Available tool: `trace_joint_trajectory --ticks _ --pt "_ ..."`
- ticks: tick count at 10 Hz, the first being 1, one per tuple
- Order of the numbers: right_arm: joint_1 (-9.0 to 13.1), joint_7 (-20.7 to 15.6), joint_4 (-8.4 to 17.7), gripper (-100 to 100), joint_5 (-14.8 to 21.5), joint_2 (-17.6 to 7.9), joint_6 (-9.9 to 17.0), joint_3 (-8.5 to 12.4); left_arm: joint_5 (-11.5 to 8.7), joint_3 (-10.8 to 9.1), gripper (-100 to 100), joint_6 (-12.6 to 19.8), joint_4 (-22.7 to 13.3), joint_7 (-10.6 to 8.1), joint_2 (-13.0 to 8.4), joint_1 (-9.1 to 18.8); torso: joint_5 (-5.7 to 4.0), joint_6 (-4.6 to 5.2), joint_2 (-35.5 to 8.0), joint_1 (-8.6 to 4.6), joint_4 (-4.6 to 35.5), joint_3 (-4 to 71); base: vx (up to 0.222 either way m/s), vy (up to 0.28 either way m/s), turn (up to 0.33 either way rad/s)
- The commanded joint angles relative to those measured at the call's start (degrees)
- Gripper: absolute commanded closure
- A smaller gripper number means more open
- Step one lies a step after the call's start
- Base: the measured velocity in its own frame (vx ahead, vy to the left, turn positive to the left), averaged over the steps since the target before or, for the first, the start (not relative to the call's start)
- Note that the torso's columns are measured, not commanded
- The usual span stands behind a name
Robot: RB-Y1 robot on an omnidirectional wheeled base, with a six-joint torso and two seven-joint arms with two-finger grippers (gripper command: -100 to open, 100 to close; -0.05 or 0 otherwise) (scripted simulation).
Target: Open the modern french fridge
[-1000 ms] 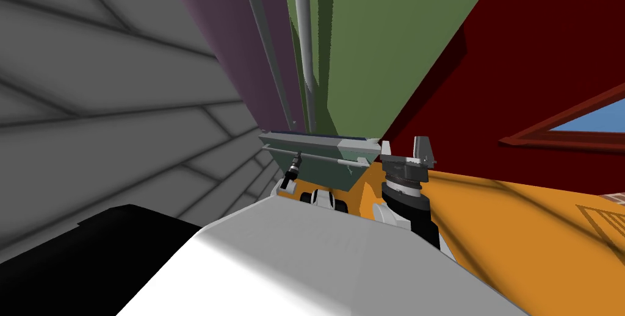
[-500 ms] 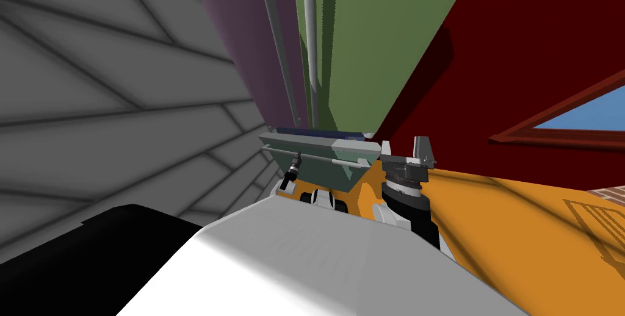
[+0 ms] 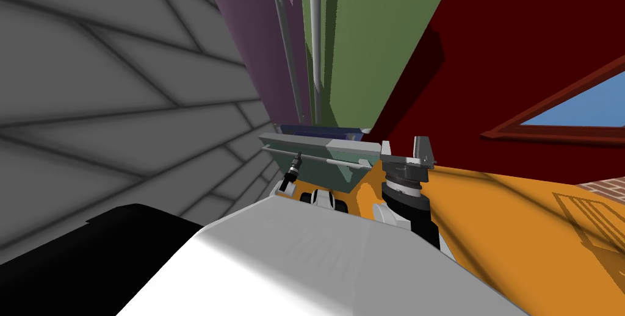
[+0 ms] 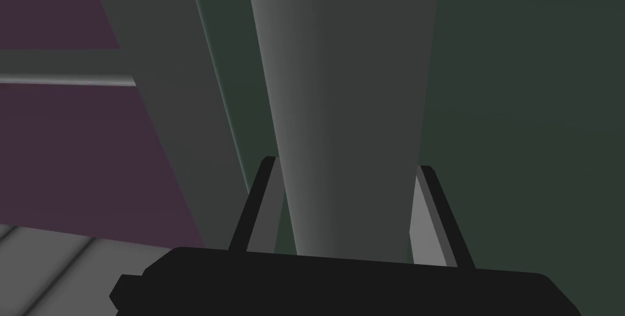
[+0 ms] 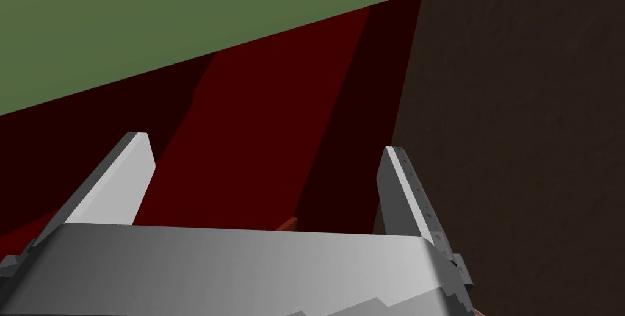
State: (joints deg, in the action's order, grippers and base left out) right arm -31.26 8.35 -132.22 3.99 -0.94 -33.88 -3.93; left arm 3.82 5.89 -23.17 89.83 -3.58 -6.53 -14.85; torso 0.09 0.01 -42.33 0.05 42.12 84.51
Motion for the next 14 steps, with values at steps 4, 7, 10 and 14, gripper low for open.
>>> trace_joint_trajectory --ticks 4,7,10,14 --pt "-0.01 0.00 0.00 0 0.00 0.00 0.00 0.00 0.19 0.81 100 0.00 1.09 -0.29 -0.53 -1.84 -0.02 0.05 0.06 -0.10 0.00 0.05 -0.138 0.005 0.020" --pt "-0.01 0.00 0.00 0 0.00 0.00 0.00 0.00 -0.06 0.58 -100 3.38 5.14 -1.02 -1.39 -1.66 -0.07 0.05 0.39 -0.13 0.01 0.23 -0.111 -0.001 0.008" --pt "-0.03 0.00 -0.01 0 0.00 0.00 -0.01 0.00 -0.23 0.49 -100 7.10 8.94 -1.64 -2.14 -1.65 -0.11 0.01 0.26 -0.06 0.14 0.20 0.019 -0.005 -0.004" --pt "-0.03 0.00 0.00 0 0.00 0.00 -0.01 0.00 -0.40 0.41 -100 10.83 12.74 -2.25 -2.90 -1.64 -0.31 -0.12 -0.46 -0.15 0.60 -0.20 -0.013 -0.005 -0.002"
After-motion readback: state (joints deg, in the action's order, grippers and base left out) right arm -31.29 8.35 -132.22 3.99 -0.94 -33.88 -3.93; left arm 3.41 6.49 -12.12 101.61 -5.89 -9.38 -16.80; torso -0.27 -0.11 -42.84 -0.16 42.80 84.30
